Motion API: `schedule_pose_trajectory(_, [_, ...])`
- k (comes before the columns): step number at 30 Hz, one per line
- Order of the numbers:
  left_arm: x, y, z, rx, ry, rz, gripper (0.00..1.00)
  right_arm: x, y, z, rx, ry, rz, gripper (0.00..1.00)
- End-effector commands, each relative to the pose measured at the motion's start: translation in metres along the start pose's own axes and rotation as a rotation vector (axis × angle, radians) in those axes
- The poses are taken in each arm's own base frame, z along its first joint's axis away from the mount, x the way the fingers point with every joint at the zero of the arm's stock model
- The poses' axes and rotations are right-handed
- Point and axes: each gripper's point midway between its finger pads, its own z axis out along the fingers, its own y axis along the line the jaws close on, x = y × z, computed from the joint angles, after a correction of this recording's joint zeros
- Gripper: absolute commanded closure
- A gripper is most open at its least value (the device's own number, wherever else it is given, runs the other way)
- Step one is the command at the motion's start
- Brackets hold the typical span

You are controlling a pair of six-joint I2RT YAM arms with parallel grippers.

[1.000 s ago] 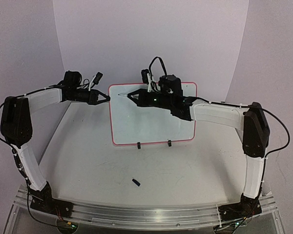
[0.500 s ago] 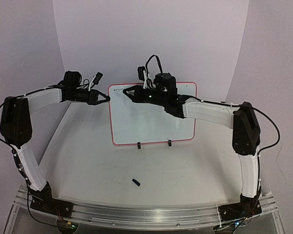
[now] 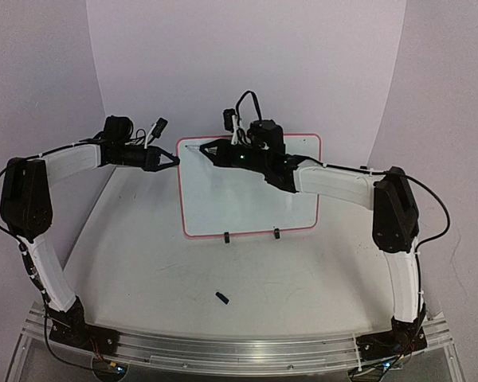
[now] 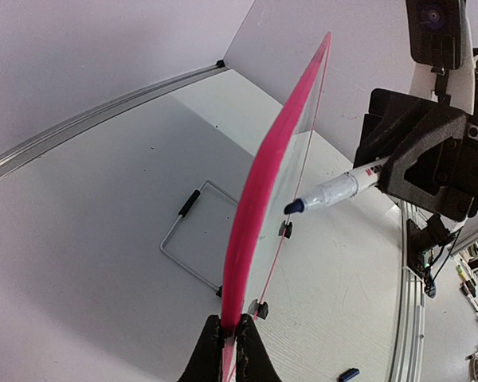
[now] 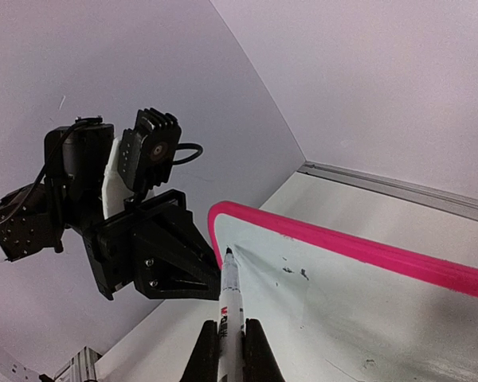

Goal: Write a sentence on the whiteboard
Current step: Write a sentence on the whiteboard stand.

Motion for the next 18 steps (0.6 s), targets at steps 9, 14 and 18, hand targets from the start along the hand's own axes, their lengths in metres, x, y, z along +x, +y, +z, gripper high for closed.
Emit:
schedule_pose_trajectory(9, [0.005, -0.014, -0.005, 0.019, 0.019, -0.01, 1.0, -0.002, -0.015, 0.002, 0.037, -0.026, -0.002, 1.0])
schedule_pose_trajectory(14, [0.004, -0.015, -0.005, 0.02, 0.018, -0.009, 1.0, 0.009, -0.021, 0.003, 0.049, 0.002, 0.002, 1.0])
schedule_pose_trajectory(18, [0.004, -0.015, -0.005, 0.021, 0.018, -0.009, 1.0, 0.022, -0.026, 0.002, 0.056, 0.031, 0.012, 1.0])
